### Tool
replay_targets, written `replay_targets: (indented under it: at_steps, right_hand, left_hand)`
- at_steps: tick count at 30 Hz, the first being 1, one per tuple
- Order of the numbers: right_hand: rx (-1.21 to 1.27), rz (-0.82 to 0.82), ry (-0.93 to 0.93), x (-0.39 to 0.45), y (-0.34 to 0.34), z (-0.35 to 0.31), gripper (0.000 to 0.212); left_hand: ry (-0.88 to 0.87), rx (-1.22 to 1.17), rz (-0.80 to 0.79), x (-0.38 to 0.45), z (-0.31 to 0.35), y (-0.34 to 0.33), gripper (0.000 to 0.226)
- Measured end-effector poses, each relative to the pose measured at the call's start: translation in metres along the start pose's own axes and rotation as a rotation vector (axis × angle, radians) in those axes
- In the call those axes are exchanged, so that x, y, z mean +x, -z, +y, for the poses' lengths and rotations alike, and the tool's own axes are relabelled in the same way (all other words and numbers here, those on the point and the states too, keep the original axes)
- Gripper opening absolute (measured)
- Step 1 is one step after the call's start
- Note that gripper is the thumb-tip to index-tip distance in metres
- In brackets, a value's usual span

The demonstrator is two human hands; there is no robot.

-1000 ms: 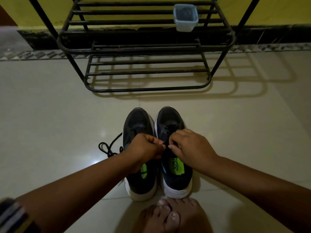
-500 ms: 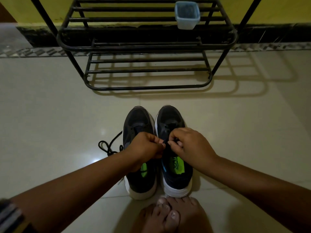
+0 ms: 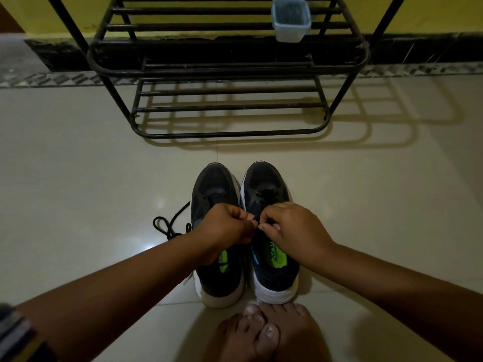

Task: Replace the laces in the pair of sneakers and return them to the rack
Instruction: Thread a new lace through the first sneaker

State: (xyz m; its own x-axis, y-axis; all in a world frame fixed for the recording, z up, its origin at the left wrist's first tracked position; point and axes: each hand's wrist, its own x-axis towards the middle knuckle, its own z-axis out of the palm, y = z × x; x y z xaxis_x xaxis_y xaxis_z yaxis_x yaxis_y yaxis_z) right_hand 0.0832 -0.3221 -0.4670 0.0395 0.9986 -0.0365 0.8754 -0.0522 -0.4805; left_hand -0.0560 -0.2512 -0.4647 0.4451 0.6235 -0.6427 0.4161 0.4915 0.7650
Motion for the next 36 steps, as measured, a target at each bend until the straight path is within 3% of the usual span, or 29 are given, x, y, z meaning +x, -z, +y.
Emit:
replay_targets:
  at_steps: [16,21,23,25,29,34,36]
  right_hand:
    - [0.004,-0.020,-0.045,-0.001,0.000,-0.003,0.009]
    - [-0.289,0.153,0.219,-0.023,-0.005,-0.004,0.021]
    - [-0.251,0.181,0.355,-0.033,-0.008,-0.007,0.019]
    - [-0.200,0.103,0.429,-0.041,-0.014,-0.007,0.012]
    - [-0.195,-0.084,0.426,-0.056,-0.025,-0.004,0.009]
    - [-0.130,-0.110,0.386,-0.054,-0.028,-0.002,0.010]
    - [-0.103,-0.103,0.381,-0.054,-0.028,-0.002,0.010]
  left_hand:
    - [-0.055,0.033,0.003,0.002,-0.001,-0.004,0.014]
    - [-0.088,0.098,-0.002,0.002,0.000,-0.005,0.016]
    - [-0.139,0.214,0.025,0.001,0.001,-0.006,0.018]
    - [-0.177,0.261,0.073,0.000,0.002,-0.007,0.018]
    - [-0.132,0.081,0.133,-0.003,0.008,-0.007,0.024]
    - [-0.091,-0.562,0.124,-0.009,0.047,0.005,0.031]
    - [-0.146,-0.611,0.127,-0.012,0.059,0.018,0.032]
